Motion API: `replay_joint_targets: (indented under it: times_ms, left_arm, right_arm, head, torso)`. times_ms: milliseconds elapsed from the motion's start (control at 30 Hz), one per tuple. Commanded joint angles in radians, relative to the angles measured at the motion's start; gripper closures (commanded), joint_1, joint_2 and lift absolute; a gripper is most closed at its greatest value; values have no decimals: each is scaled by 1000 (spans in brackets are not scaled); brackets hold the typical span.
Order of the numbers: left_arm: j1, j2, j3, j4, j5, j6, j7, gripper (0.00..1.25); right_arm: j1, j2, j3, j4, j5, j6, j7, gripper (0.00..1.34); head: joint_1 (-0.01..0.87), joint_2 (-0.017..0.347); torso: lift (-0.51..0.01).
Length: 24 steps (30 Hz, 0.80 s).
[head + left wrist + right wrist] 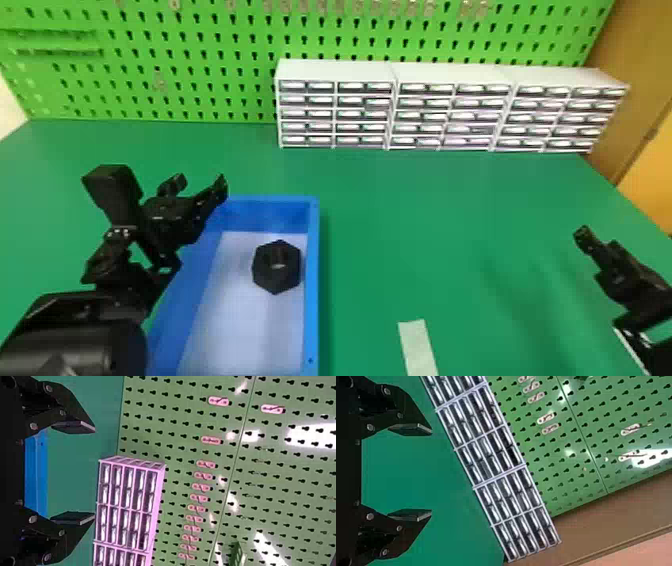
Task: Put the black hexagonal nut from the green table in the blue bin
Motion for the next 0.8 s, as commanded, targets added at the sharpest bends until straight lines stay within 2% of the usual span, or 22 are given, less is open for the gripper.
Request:
replay_joint_targets:
  times_ms: [0, 767]
  left_arm:
    - [0, 0, 5, 0, 3, 0, -1, 475]
    - [-8, 2, 13, 0, 6, 0, -1, 475]
  right_arm:
    - [-1, 0, 0, 0, 2, 1, 0, 530]
    - [-9, -5, 3, 3, 3, 6, 0, 530]
  head:
    - [691, 9]
    - [691, 9]
  torso:
    - [-97]
    - [-97]
